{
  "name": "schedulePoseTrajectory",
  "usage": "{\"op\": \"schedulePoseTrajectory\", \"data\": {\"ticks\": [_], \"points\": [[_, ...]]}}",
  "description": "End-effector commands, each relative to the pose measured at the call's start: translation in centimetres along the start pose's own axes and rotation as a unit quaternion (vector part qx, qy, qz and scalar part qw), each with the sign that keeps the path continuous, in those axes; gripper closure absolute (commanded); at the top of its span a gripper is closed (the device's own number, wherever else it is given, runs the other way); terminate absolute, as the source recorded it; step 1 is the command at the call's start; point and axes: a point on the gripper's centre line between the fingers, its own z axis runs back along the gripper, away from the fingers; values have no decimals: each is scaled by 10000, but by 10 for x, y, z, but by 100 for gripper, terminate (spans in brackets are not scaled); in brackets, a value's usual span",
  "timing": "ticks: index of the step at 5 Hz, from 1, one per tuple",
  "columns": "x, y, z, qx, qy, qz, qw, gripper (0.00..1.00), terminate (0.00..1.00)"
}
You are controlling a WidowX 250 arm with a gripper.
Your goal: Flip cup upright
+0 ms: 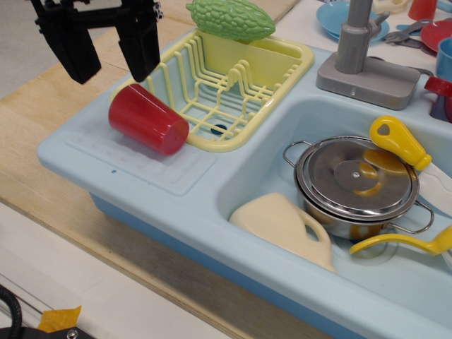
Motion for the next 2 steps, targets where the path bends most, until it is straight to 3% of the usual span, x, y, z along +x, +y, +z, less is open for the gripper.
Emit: {"op": "schedulePoseTrajectory", "data": {"ticks": [1,2], "points": [[8,1,-8,-181,-119,-28,9998,0,0],[9,-2,-14,-279,-82,-8,9996,0,0]]}}
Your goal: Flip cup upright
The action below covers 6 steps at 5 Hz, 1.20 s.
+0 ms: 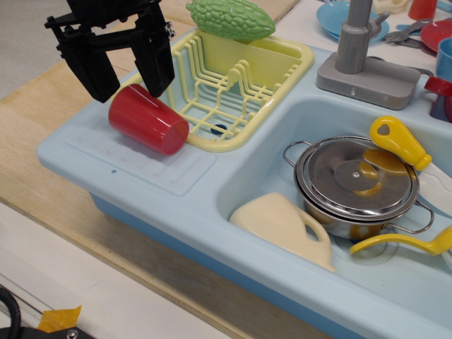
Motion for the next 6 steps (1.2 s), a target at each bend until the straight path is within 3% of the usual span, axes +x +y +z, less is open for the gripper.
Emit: {"op": "schedulePoseTrajectory", "data": {"ticks": [1,4,5,6], "points": [[0,-4,-3,-48,-33,-1,10000,0,0],[-7,-10,-23,-156,26,-9,9999,0,0],[-11,-8,-26,-135,0,24,9999,100,0],[-10,-10,-26,108,-18,-125,9999,100,0]]}}
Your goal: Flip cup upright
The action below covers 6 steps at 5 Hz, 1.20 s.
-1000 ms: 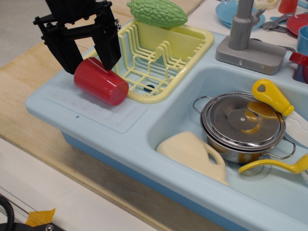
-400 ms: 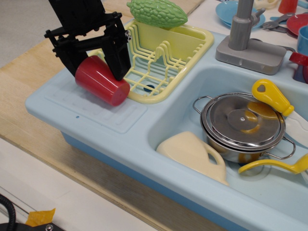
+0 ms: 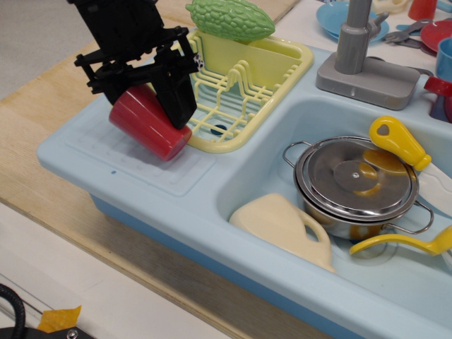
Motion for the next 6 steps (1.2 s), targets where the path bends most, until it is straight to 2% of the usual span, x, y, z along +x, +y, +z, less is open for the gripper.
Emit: {"op": "schedulePoseTrajectory", "data": {"ticks": [1,2,3,4,5,6], "points": [[6,2,7,981,28,-269,9948,100,0],[9,-5,23,1734,-76,-381,9841,100,0],[6,-10,32,2230,-223,-382,9738,100,0],[3,-9,31,2241,-276,-292,9737,100,0],[1,-9,30,2236,-288,-259,9739,0,0],[-4,-10,30,2151,-503,-229,9750,0,0]]}}
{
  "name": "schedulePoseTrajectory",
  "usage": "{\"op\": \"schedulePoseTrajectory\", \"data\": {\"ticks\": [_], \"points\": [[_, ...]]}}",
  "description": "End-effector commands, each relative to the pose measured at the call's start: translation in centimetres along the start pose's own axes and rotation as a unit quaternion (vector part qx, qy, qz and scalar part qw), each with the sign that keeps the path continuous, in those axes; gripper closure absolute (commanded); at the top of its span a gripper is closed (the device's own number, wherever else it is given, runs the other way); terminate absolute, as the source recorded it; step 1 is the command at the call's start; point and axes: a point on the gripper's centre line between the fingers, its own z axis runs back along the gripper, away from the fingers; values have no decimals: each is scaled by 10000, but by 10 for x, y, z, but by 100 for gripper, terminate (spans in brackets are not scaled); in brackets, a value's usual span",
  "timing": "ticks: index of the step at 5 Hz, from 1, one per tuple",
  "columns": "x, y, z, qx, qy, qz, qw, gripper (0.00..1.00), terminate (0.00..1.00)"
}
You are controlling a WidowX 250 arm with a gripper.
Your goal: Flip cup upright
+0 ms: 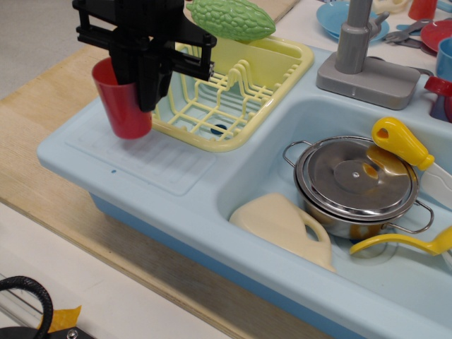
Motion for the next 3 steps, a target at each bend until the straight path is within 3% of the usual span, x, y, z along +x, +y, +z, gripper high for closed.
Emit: {"op": "schedulePoseTrajectory", "data": {"ticks": [1,2,3], "points": [[0,0,7,-45,-254,9,9997,0,0],[0,0,7,-45,-254,9,9997,0,0],[0,0,7,-45,-254,9,9997,0,100]]}}
